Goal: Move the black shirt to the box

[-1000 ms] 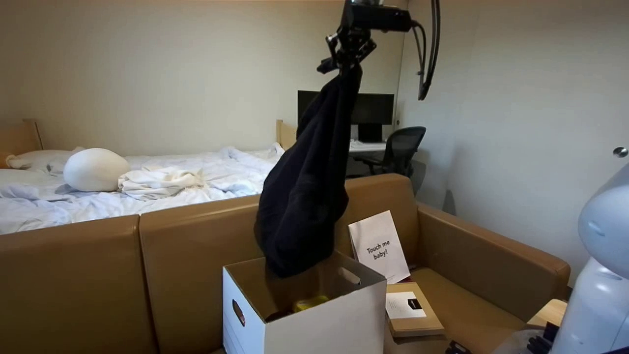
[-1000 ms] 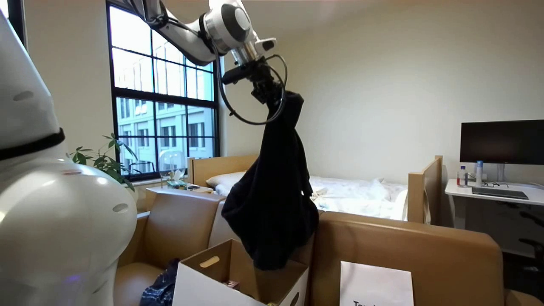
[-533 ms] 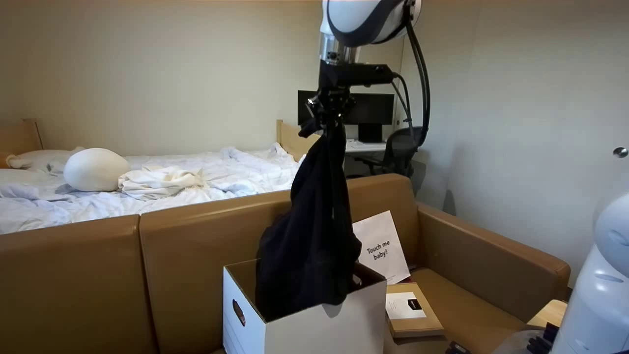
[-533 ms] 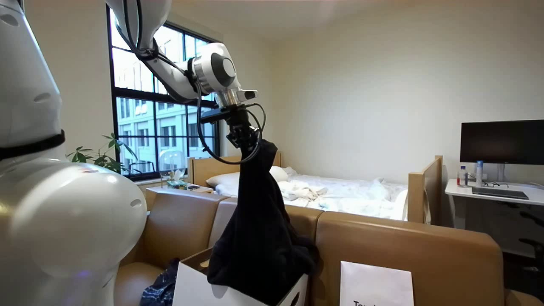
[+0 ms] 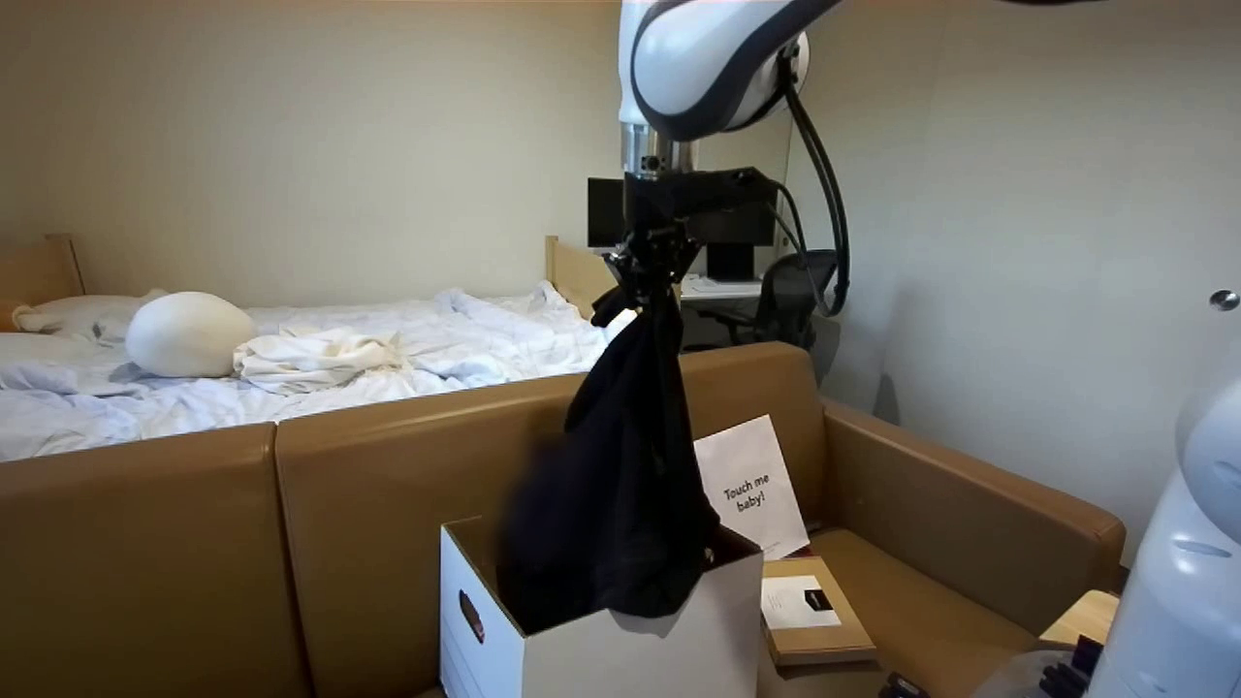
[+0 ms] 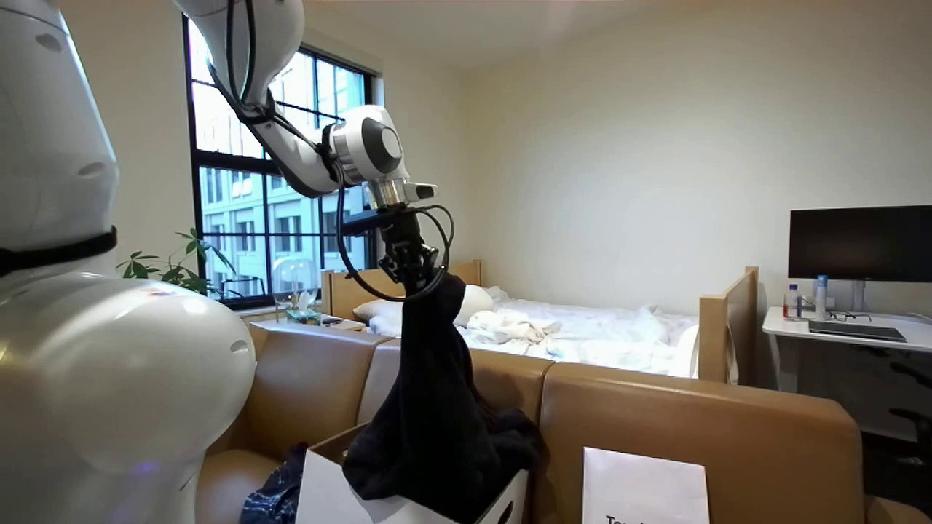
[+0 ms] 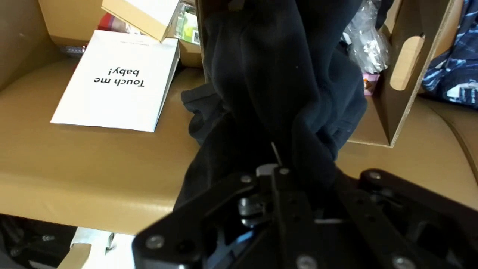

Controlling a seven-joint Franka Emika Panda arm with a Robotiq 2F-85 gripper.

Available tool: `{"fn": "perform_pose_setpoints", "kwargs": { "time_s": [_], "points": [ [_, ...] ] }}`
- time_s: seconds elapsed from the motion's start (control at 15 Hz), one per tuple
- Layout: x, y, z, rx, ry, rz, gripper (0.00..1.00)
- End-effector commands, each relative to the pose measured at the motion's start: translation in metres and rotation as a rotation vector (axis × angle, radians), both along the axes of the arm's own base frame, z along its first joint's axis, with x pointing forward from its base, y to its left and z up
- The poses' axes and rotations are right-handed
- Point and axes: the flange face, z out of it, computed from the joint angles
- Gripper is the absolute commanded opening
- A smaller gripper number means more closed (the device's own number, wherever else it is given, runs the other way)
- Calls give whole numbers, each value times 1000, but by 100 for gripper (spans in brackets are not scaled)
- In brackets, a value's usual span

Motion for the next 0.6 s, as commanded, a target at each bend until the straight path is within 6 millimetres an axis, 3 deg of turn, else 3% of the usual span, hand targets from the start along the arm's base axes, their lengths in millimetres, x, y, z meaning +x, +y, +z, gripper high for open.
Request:
{"fn": "perform_pose_setpoints", "kwargs": {
  "time_s": [0.0, 0.2, 0.53],
  "points": [
    [39, -29, -58, -35, 43, -18, 4],
    [63, -38, -117, -6, 132, -44, 4],
    [93, -45, -157, 67, 175, -51, 4]
  ]
}}
